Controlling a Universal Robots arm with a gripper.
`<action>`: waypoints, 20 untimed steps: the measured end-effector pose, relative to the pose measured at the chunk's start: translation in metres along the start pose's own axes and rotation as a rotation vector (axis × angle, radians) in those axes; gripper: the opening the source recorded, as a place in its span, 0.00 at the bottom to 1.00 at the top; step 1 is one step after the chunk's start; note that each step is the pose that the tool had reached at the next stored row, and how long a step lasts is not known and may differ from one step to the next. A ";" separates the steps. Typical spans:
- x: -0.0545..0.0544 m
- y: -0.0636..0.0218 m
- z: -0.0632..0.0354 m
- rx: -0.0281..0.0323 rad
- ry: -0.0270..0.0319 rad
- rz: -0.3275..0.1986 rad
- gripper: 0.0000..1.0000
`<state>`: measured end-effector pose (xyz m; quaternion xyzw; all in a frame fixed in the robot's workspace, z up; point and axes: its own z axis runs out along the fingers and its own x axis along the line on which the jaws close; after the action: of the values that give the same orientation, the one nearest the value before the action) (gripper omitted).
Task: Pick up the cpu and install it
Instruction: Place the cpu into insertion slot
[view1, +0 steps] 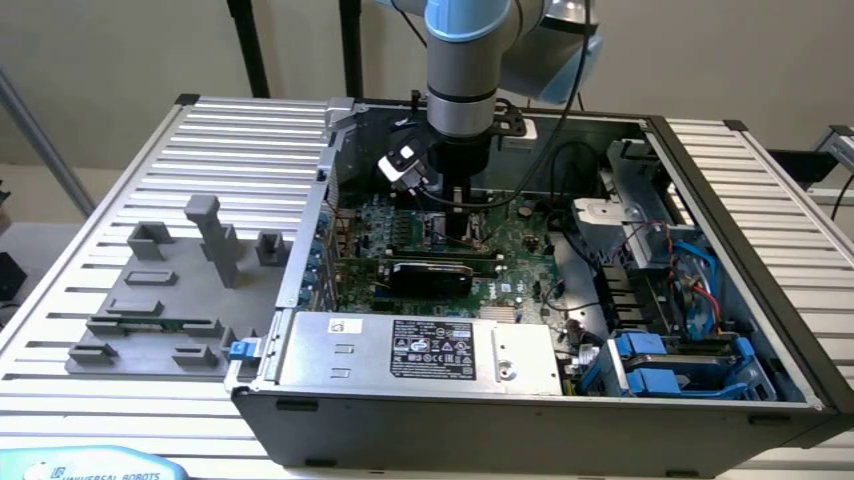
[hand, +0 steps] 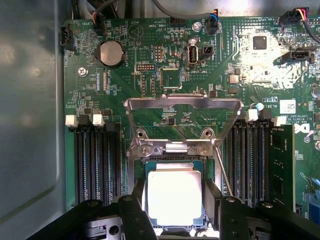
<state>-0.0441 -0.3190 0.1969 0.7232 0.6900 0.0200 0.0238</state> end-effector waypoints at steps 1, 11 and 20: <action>0.000 0.0000 0.0000 0.0001 0.0000 0.000 0.55; 0.000 0.0000 0.0002 -0.0001 0.0003 0.000 0.56; 0.000 0.0000 0.0001 0.0001 0.0010 0.000 0.69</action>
<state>-0.0441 -0.3190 0.1968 0.7232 0.6900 0.0204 0.0234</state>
